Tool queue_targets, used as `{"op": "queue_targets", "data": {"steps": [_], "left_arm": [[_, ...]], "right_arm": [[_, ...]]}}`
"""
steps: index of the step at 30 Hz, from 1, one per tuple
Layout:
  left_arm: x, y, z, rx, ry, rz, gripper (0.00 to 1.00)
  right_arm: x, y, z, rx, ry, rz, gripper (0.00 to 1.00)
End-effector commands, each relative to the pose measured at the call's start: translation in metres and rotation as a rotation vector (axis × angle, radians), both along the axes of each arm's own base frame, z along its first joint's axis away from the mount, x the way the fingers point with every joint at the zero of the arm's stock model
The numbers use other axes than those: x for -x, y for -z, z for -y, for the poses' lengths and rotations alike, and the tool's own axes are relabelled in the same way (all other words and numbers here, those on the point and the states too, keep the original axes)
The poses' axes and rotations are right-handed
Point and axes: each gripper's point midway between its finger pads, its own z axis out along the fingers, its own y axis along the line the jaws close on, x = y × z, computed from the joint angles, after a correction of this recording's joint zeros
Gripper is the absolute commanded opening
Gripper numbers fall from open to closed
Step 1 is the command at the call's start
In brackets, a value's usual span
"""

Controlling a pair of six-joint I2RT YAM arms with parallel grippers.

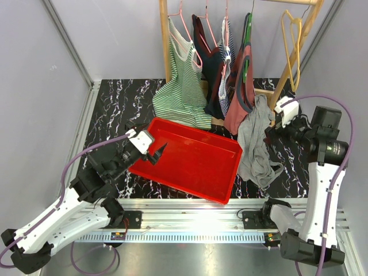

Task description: Remove the tank top from the hanger

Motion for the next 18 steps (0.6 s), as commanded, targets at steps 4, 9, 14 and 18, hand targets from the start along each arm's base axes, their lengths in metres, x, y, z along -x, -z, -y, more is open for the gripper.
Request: {"op": "queue_targets", "data": {"steps": [4,9,14,18], "left_arm": [[0.001,-0.018,0.004,0.052,0.019,0.033,0.99],[0.001,-0.017,0.004,0.048,0.020,0.032,0.99],[0.000,-0.015,0.005,0.045,0.020,0.029,0.99],[0.000,-0.015,0.005,0.044,0.020,0.028,0.99]], "right_arm": [[0.006,0.029,-0.034,-0.059,-0.261,-0.013,1.00],[0.002,0.053,-0.039,-0.069,-0.341,-0.035,1.00],[0.002,0.062,-0.049,-0.094,-0.421,-0.026,1.00],[-0.002,0.073,-0.054,-0.091,-0.468,-0.033,1.00]]}}
